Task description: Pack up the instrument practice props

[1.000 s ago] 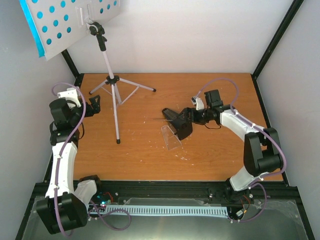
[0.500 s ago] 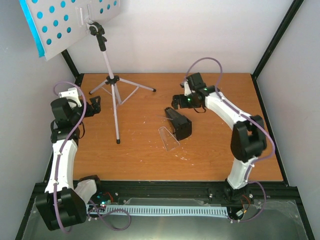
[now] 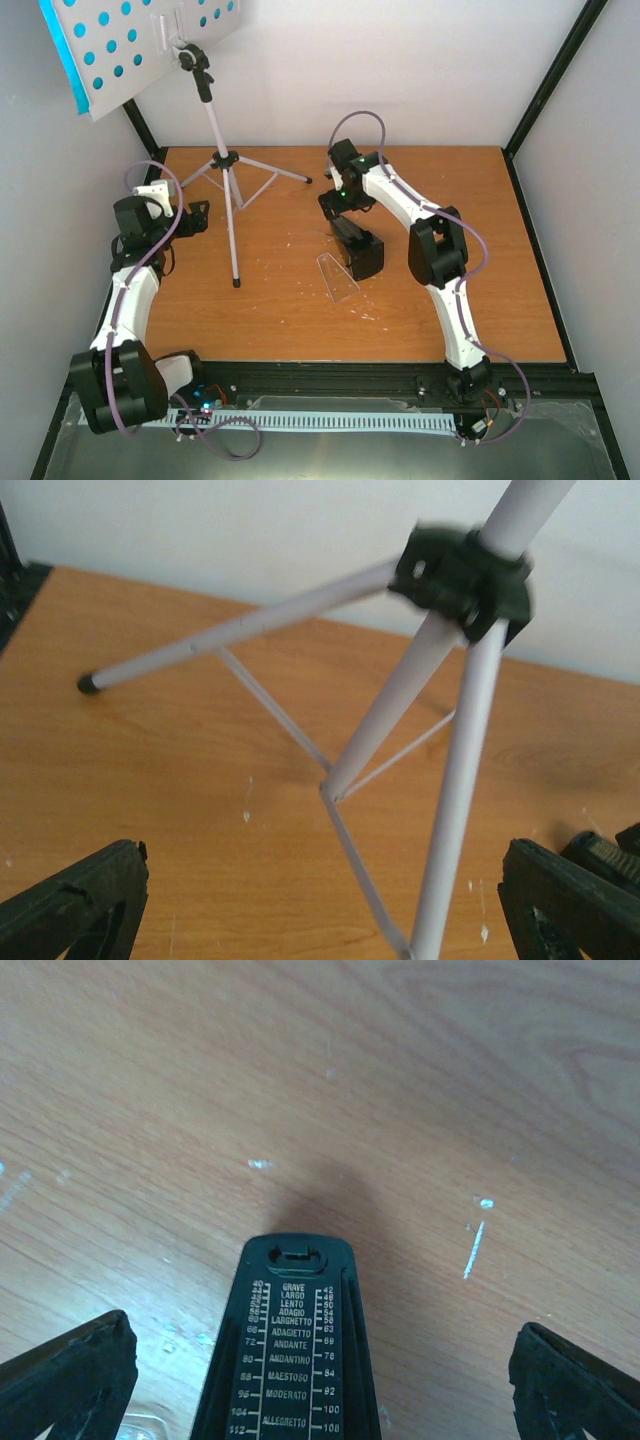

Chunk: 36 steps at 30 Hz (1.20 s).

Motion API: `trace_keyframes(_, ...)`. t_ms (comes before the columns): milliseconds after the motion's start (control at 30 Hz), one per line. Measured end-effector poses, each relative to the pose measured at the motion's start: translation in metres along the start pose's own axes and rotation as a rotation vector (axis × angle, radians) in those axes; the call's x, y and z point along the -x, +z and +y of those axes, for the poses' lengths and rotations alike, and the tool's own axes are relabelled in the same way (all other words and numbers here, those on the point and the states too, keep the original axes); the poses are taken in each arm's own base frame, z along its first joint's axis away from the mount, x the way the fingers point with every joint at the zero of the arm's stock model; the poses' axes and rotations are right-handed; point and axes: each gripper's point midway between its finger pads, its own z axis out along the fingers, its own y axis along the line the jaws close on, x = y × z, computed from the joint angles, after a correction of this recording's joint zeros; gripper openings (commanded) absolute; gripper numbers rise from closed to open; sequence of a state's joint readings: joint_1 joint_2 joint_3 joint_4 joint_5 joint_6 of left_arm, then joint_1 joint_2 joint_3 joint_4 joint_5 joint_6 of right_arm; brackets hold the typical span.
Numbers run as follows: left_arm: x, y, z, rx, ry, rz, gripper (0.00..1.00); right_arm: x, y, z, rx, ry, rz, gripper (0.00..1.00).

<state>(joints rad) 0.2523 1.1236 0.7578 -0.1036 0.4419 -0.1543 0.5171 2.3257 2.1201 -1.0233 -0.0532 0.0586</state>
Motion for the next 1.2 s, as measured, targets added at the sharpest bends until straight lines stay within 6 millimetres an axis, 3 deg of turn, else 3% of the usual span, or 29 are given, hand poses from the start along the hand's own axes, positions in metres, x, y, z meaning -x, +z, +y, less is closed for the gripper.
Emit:
trace_keyframes(100, -0.014, 0.007, 0.002, -0.011, -0.012, 0.041, 0.96, -0.015, 0.011, 0.001, 0.009, -0.032, 0.07, 1.0)
trace_keyframes(233, -0.015, 0.008, 0.002, -0.018, -0.015, 0.047, 0.97, -0.03, 0.02, 0.004, 0.011, -0.062, 0.123, 0.99)
trace_keyframes(400, -0.012, 0.005, 0.0, -0.021, -0.01, 0.038, 0.97, -0.042, 0.03, 0.007, 0.003, -0.098, 0.156, 0.86)
trace_keyframes(500, -0.008, 0.003, -0.002, -0.019, -0.005, 0.027, 0.98, -0.039, 0.031, 0.007, -0.011, -0.122, 0.148, 0.81)
trace_keyframes(733, 0.003, -0.007, -0.002, 0.006, 0.016, -0.01, 0.98, -0.029, 0.046, 0.008, -0.011, -0.147, 0.145, 0.85)
trace_keyframes(1200, 0.009, -0.014, 0.0, 0.039, 0.042, -0.037, 0.99, -0.015, 0.047, 0.008, -0.018, -0.162, 0.117, 0.58)
